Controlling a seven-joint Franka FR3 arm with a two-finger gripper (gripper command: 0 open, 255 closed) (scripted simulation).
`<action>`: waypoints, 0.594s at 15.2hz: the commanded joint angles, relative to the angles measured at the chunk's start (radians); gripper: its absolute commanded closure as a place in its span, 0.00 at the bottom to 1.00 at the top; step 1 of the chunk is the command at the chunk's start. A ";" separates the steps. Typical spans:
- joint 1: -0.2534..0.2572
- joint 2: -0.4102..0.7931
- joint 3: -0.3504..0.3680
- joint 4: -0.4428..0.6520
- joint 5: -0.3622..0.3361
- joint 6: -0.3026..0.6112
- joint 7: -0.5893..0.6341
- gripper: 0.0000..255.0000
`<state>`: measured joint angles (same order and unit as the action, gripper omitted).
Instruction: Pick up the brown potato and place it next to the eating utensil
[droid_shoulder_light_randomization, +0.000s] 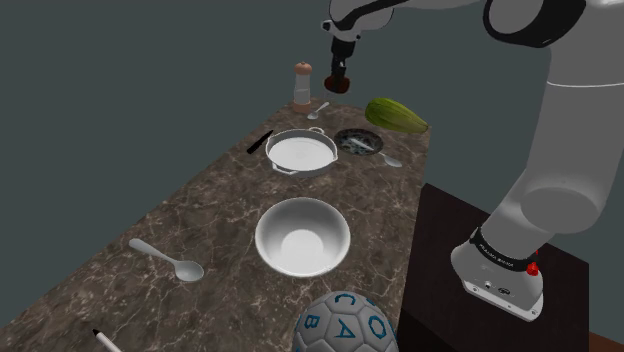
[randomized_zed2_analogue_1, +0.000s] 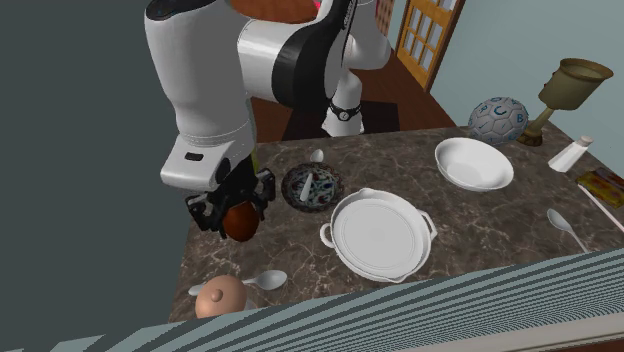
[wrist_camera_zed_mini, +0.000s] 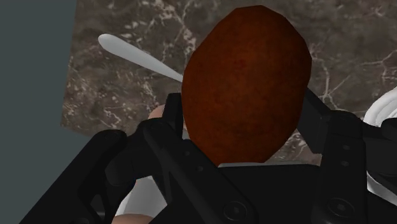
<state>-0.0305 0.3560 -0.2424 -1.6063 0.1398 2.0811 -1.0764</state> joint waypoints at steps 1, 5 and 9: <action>0.000 -0.005 -0.001 0.019 -0.003 -0.024 0.003 1.00; 0.017 -0.038 0.001 0.005 -0.015 -0.040 0.026 1.00; 0.082 -0.133 0.019 -0.127 -0.054 0.003 0.113 1.00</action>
<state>0.0361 0.2448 -0.2280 -1.7048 0.0958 2.0757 -0.9866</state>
